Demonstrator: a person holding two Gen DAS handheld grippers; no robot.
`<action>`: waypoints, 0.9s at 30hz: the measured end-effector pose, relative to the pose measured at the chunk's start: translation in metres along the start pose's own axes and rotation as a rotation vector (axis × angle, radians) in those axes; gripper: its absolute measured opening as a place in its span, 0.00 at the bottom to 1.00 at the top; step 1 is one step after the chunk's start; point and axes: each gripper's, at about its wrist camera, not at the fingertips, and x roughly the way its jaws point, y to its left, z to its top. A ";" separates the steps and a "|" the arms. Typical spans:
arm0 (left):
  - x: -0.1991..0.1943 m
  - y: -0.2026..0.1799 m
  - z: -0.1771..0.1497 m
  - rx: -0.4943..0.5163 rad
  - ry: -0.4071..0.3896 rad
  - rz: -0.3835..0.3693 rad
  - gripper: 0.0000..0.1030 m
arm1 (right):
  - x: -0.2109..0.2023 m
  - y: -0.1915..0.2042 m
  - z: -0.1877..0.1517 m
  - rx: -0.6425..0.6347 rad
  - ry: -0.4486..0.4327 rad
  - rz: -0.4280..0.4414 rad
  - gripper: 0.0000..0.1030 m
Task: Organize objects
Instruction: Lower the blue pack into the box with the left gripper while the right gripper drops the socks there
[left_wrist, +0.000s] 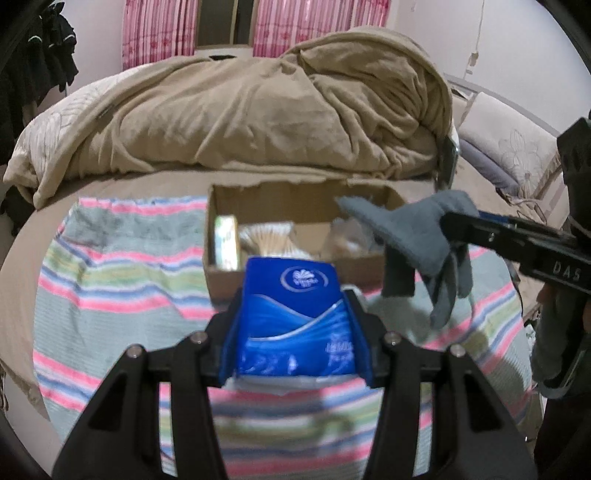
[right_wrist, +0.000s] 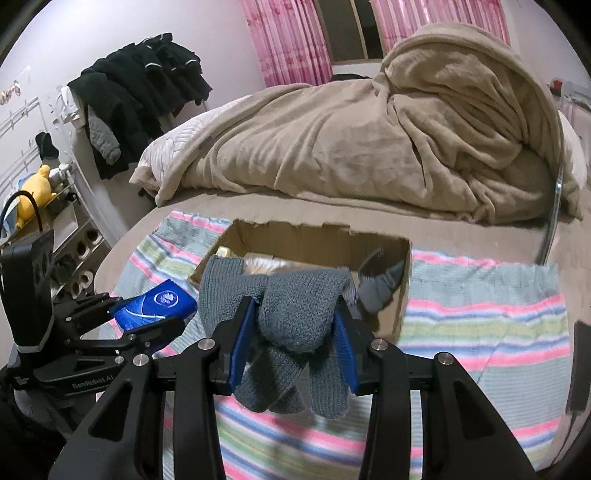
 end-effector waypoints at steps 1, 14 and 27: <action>0.001 0.001 0.004 -0.001 -0.007 0.000 0.49 | 0.002 0.000 0.003 -0.004 -0.001 -0.003 0.42; 0.040 0.006 0.039 0.011 -0.036 -0.003 0.49 | 0.042 -0.038 0.034 0.024 -0.007 -0.059 0.42; 0.088 -0.001 0.062 0.027 -0.028 -0.031 0.50 | 0.089 -0.078 0.035 0.077 0.054 -0.074 0.43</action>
